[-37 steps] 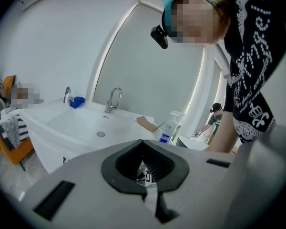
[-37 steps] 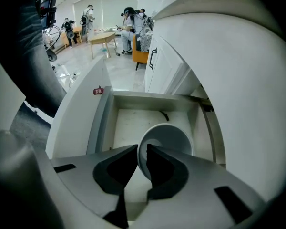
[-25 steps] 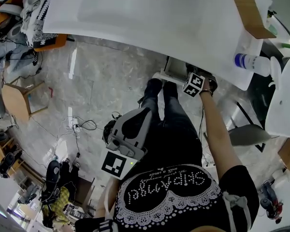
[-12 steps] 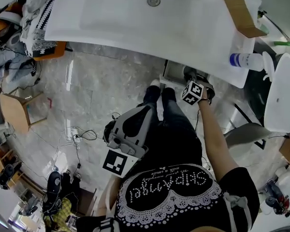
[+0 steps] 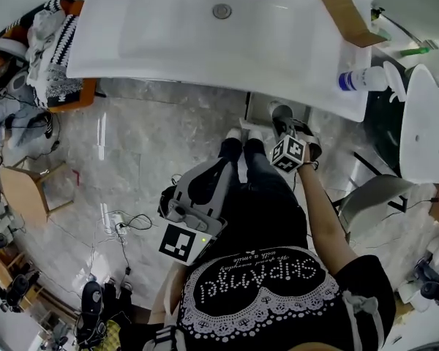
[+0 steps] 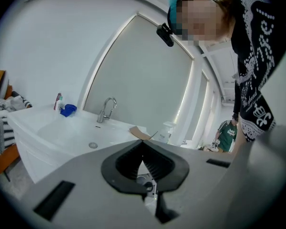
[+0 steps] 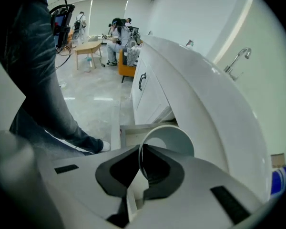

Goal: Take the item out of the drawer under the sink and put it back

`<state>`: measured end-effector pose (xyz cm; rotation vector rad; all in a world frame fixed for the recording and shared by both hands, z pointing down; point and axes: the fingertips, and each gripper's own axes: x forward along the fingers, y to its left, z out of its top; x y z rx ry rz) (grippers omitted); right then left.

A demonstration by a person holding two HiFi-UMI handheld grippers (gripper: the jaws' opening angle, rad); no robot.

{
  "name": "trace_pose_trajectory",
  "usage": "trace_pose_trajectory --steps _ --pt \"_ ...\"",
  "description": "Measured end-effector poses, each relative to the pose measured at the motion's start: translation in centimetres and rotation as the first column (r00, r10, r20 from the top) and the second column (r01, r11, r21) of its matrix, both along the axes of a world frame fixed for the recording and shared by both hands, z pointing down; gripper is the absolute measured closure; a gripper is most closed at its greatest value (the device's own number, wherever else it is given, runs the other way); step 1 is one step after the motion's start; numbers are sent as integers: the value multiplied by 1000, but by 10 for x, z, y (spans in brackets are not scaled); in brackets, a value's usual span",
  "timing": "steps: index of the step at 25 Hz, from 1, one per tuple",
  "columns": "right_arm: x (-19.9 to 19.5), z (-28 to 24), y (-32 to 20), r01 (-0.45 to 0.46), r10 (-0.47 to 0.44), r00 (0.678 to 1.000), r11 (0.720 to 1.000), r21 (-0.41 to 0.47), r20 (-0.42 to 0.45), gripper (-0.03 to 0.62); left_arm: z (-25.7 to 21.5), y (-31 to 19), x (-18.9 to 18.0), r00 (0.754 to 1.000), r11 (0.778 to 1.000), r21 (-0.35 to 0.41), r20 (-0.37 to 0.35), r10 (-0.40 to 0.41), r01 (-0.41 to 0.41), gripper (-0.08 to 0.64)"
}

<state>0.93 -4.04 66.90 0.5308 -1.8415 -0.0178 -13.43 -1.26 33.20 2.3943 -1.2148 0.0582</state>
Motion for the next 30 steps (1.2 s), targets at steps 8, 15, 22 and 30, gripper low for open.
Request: trace_pose_trajectory --steps 8,15,22,30 --pt "-1 -64 12 -166 150 978 980 110 145 568 -6 2 -6 999 996 82 -14 33 -32 555" --pt "-14 -140 7 -336 259 903 923 188 342 568 -14 -1 -2 995 981 172 -39 93 -85 555" --pt "-13 -254 1 -552 305 694 807 211 652 568 -26 -4 13 989 973 187 -36 144 -135 555" --pt "1 -338 22 -720 256 425 677 153 868 568 -27 -11 28 980 962 203 -39 196 -185 555"
